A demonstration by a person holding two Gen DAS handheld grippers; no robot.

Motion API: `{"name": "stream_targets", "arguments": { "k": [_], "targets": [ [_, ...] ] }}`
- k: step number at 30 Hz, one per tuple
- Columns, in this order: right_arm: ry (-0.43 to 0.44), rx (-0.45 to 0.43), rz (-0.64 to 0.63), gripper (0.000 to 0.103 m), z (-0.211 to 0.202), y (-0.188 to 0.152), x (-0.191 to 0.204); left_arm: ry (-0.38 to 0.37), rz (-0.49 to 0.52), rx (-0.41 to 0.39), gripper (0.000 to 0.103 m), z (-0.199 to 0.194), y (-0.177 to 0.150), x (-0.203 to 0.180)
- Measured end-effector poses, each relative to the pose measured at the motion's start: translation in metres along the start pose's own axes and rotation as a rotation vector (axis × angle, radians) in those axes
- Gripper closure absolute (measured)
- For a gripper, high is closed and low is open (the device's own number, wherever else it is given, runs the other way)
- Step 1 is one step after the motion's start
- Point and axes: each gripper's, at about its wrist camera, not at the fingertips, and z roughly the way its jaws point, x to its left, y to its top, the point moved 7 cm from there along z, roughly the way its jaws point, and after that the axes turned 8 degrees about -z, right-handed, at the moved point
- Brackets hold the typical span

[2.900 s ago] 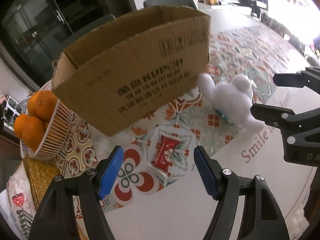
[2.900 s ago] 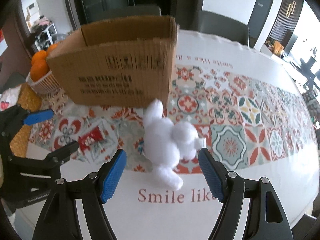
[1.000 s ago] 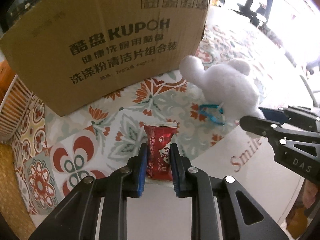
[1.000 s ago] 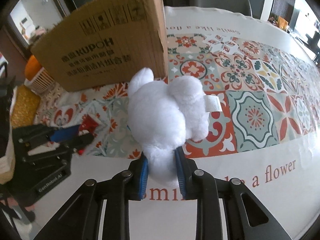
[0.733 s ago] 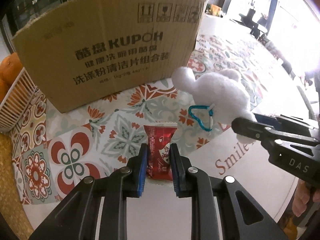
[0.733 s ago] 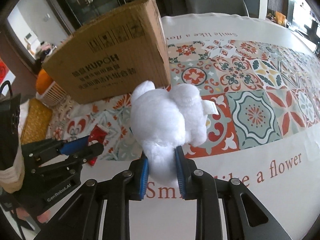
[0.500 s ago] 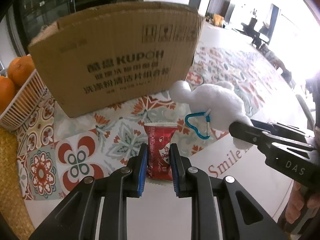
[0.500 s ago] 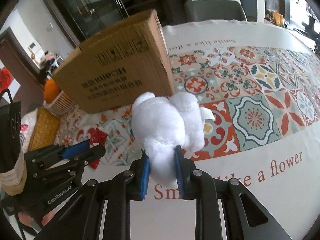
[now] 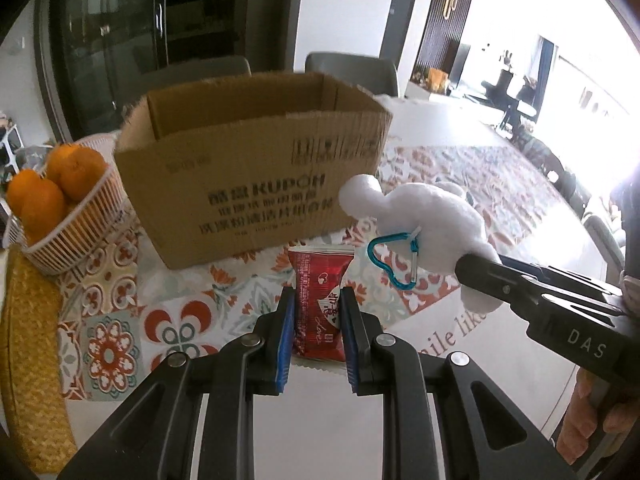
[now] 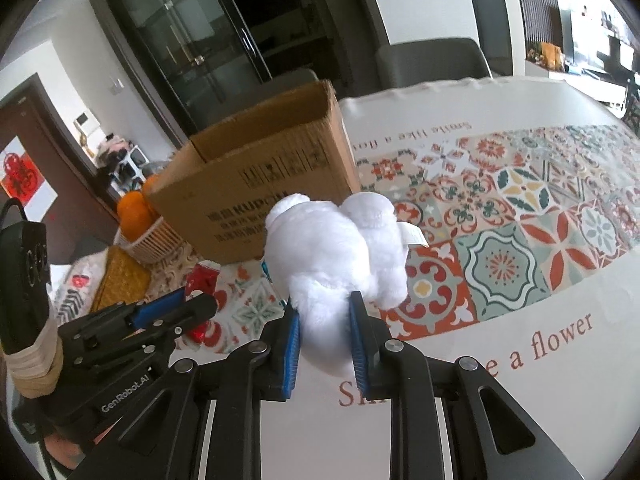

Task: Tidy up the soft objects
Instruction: 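Lift the bunny with the right tool while the left tool carries the candy packet to the box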

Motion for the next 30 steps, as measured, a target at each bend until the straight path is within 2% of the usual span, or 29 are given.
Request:
{"name": "stream_targets", "arguments": {
  "k": [6,16,30],
  "targets": [
    [0.009,-0.063,-0.009,0.079,-0.017,0.013,0.010,0.000,0.003,-0.069,0.080,-0.031,0.011,-0.002],
    [0.025,-0.162,-0.029,0.079,-0.042,0.036,0.028,-0.011,0.007,-0.163,0.080,-0.051,0.029,0.000],
    [0.050,-0.248,-0.077,0.079,-0.059,0.072,0.052,-0.019,0.003,-0.250,0.080,-0.077,0.055,0.010]
  ]
}}
